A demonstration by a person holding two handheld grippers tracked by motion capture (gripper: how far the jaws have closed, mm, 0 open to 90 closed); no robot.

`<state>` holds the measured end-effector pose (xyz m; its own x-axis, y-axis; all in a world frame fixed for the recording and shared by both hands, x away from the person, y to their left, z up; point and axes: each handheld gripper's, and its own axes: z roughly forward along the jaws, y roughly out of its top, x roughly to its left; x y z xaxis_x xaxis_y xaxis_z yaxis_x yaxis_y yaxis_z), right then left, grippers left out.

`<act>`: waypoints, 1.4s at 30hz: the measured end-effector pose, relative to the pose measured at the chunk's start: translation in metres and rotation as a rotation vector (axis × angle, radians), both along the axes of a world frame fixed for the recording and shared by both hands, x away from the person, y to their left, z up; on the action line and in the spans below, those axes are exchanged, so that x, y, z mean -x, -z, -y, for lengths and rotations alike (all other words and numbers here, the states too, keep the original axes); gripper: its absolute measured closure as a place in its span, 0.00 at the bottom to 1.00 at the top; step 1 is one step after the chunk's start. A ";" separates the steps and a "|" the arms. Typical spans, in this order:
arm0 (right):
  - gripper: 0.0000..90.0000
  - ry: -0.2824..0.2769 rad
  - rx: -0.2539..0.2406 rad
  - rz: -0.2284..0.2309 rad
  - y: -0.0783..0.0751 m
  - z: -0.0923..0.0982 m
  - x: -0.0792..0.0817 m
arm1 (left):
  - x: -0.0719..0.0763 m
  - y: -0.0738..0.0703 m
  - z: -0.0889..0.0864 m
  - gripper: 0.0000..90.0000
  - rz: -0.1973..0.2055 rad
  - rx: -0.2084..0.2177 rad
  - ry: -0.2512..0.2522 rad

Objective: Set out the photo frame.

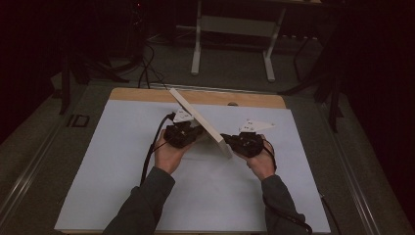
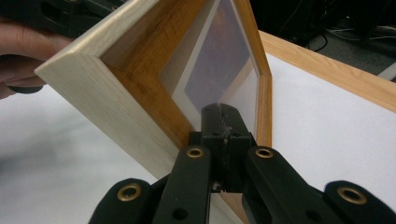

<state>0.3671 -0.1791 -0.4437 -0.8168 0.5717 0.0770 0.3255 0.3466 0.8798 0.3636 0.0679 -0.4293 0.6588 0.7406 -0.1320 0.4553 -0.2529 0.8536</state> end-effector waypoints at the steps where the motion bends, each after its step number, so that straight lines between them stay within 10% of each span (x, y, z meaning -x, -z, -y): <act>1: 1.00 -0.001 0.002 0.002 0.000 0.000 0.000 | 0.000 0.000 0.000 1.00 0.000 0.000 0.002; 42: 1.00 -0.109 0.022 0.031 -0.005 -0.023 0.012 | -0.007 -0.001 -0.005 1.00 0.004 -0.026 0.015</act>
<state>0.3546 -0.1563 -0.4387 -0.8761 0.4805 0.0389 0.2572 0.3977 0.8807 0.3704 0.0731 -0.4287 0.6702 0.7340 -0.1097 0.4477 -0.2820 0.8486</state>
